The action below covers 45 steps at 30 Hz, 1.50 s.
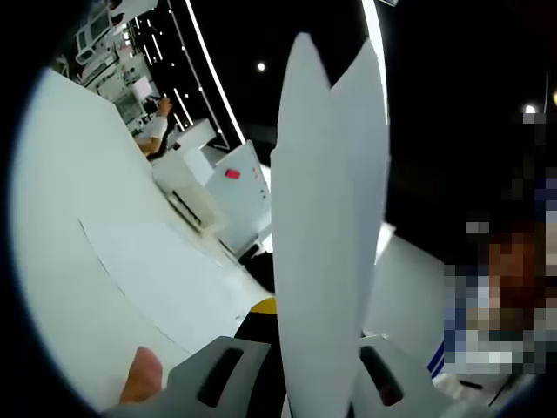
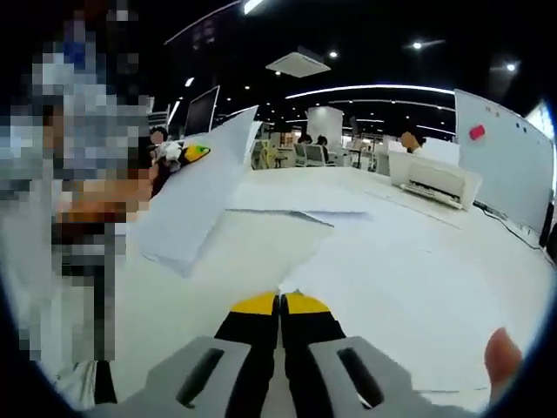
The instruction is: Organize the stack of printing papers by aligning and flattening the scattered papers on the table
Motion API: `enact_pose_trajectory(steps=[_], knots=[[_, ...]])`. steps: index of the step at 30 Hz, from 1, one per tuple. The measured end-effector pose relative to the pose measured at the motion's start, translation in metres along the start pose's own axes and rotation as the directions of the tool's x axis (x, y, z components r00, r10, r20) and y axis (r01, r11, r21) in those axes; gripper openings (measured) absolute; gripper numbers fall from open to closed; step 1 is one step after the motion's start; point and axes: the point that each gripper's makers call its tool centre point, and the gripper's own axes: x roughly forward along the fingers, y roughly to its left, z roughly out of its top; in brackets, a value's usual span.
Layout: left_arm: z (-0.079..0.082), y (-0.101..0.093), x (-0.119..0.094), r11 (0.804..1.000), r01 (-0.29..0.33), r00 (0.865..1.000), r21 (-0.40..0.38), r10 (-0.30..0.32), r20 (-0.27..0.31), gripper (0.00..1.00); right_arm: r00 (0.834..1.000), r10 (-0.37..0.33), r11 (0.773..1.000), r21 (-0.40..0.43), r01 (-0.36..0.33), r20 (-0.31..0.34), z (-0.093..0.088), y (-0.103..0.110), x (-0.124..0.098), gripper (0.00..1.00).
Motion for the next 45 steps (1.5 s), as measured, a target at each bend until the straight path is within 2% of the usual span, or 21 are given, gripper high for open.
enact_pose_trajectory(steps=[8,15,19,24,28,33,38,45], knots=[[0.001,0.002,-0.001,1.0,-0.001,1.0,-0.001,0.001,0.0,0.06,1.0,-0.005,0.999,0.042,0.004,0.023,0.012,-0.003,-0.005,0.0],[0.002,0.002,-0.001,1.0,-0.001,1.0,0.002,0.001,-0.001,0.06,0.997,0.001,0.998,0.055,-0.005,0.073,0.047,-0.003,-0.021,0.0],[0.002,0.002,-0.001,1.0,0.001,1.0,0.002,-0.001,0.0,0.06,0.995,-0.007,1.0,0.03,0.004,0.101,0.073,-0.006,-0.033,0.0],[0.001,0.001,-0.001,1.0,0.0,1.0,0.007,0.0,0.0,0.06,0.994,-0.026,1.0,0.003,0.026,0.109,0.092,-0.013,-0.043,0.0],[0.003,0.003,-0.001,1.0,-0.001,1.0,0.002,0.001,0.002,0.06,0.993,-0.018,1.0,0.011,0.017,0.118,0.105,-0.017,-0.049,0.0],[0.003,0.004,-0.001,1.0,-0.002,1.0,-0.002,0.002,0.003,0.06,0.996,-0.026,1.0,-0.012,0.027,0.087,0.111,-0.023,-0.054,0.0],[0.003,0.003,-0.002,1.0,-0.006,1.0,-0.001,0.006,0.009,0.06,0.991,-0.036,0.995,-0.085,0.047,0.127,0.131,-0.025,-0.063,0.0],[0.004,0.005,-0.002,1.0,-0.009,1.0,-0.001,0.009,0.01,0.06,0.987,-0.014,0.998,-0.058,0.023,0.158,0.154,-0.022,-0.076,0.0]])
